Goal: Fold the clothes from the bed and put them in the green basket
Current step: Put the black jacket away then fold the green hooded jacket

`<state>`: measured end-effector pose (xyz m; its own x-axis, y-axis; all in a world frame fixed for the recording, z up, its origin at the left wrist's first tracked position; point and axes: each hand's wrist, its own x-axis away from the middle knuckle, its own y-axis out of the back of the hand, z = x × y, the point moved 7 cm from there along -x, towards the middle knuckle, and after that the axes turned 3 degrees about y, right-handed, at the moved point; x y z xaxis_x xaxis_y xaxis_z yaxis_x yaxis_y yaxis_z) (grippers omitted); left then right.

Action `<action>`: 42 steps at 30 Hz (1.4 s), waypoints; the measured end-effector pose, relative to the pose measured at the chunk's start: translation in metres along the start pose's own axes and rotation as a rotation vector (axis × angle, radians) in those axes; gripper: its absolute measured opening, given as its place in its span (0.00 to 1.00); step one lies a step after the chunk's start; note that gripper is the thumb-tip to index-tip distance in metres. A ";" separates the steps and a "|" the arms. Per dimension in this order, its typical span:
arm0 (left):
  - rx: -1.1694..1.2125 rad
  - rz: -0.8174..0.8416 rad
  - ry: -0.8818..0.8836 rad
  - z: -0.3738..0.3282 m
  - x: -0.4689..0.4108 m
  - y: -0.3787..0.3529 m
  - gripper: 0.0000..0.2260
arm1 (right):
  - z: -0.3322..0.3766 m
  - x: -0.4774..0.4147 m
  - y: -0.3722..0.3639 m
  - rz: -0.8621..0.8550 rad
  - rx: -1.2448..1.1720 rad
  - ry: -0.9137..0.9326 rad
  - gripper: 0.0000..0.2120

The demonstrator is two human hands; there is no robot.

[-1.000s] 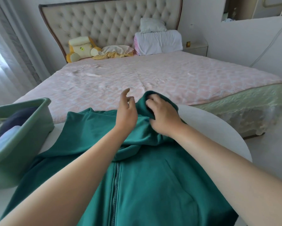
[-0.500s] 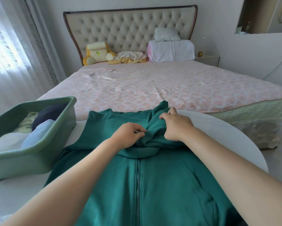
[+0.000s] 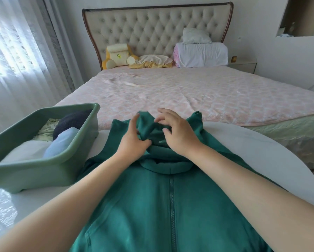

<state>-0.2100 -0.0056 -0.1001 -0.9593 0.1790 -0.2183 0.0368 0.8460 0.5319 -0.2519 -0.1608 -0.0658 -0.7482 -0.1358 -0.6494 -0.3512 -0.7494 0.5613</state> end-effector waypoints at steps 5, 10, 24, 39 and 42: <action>-0.082 -0.102 0.175 0.026 -0.008 0.040 0.27 | -0.030 0.008 -0.003 0.094 0.223 -0.240 0.23; -0.597 0.137 0.295 0.051 -0.017 0.046 0.11 | -0.044 0.043 -0.041 0.638 0.184 -0.318 0.22; -0.752 0.414 0.293 0.038 0.010 0.050 0.34 | 0.007 0.045 -0.043 0.628 -0.443 -0.428 0.19; -0.854 0.484 0.265 0.050 0.001 0.042 0.18 | -0.082 0.009 -0.053 0.652 0.653 -0.276 0.37; -0.697 0.381 0.227 0.050 -0.009 0.046 0.12 | -0.091 0.003 -0.060 0.682 0.733 -0.241 0.38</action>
<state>-0.1860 0.0563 -0.1146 -0.9523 0.2212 0.2104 0.2604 0.2288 0.9380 -0.1813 -0.1751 -0.1481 -0.9818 -0.1898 -0.0007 -0.0063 0.0288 0.9996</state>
